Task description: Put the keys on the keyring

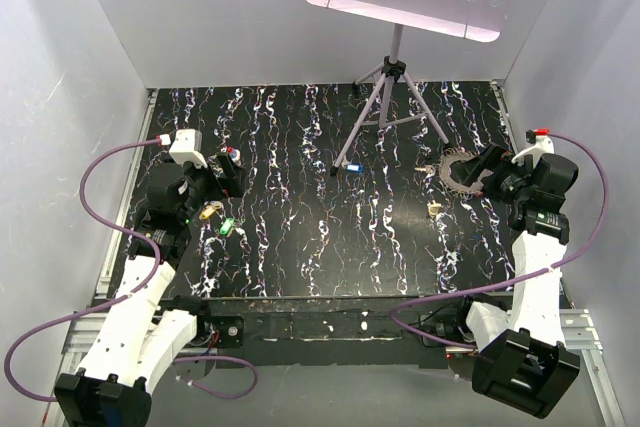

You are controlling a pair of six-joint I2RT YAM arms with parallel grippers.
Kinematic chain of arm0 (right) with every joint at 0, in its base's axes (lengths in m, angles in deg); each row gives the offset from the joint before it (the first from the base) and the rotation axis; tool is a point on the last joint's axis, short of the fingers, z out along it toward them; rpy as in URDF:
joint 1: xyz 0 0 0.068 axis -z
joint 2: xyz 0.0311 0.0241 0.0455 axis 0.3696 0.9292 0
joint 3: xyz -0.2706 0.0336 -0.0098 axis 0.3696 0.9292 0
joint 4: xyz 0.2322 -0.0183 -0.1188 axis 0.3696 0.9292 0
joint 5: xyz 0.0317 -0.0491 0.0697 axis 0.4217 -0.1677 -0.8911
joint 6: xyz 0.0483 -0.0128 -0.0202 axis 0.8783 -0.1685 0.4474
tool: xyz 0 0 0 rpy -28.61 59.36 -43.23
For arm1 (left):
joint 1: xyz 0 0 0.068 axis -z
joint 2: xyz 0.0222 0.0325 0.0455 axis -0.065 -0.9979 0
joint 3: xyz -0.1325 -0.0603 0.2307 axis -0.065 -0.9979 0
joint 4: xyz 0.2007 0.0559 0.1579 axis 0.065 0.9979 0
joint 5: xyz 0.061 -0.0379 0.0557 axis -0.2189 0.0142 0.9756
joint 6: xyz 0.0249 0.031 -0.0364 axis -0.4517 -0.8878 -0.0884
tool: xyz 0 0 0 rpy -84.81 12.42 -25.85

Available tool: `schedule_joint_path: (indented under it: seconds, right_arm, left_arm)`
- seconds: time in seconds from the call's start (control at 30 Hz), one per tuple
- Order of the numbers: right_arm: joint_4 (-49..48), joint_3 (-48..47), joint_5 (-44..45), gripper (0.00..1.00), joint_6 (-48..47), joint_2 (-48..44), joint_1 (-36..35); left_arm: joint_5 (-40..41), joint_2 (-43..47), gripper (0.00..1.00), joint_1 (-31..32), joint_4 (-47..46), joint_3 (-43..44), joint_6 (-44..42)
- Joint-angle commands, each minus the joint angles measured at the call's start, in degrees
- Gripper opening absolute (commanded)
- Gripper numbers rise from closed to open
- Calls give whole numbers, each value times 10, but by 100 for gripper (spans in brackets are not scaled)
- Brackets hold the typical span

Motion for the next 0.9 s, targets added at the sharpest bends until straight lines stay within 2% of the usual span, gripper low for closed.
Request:
schedule_joint_path:
  seconds: [0.0, 0.37, 0.5, 0.7, 0.87]
  right_arm:
    - [-26, -19, 3, 100, 13, -8, 3]
    - [-43, -2, -56, 100, -13, -9, 4]
    - [-62, 22, -113, 100, -50, -13, 4]
    - [-86, 59, -250, 100, -130, -24, 4]
    - [-76, 65, -288, 100, -170, -23, 4]
  left_arm:
    - [-1, 9, 100, -2, -7, 6, -8]
    - [-13, 6, 99, -2, -9, 7, -8]
    - [-16, 4, 99, -2, -10, 5, -8]
    - [-23, 1, 99, -2, -10, 7, -8]
    - [-31, -5, 100, -2, -10, 8, -7]
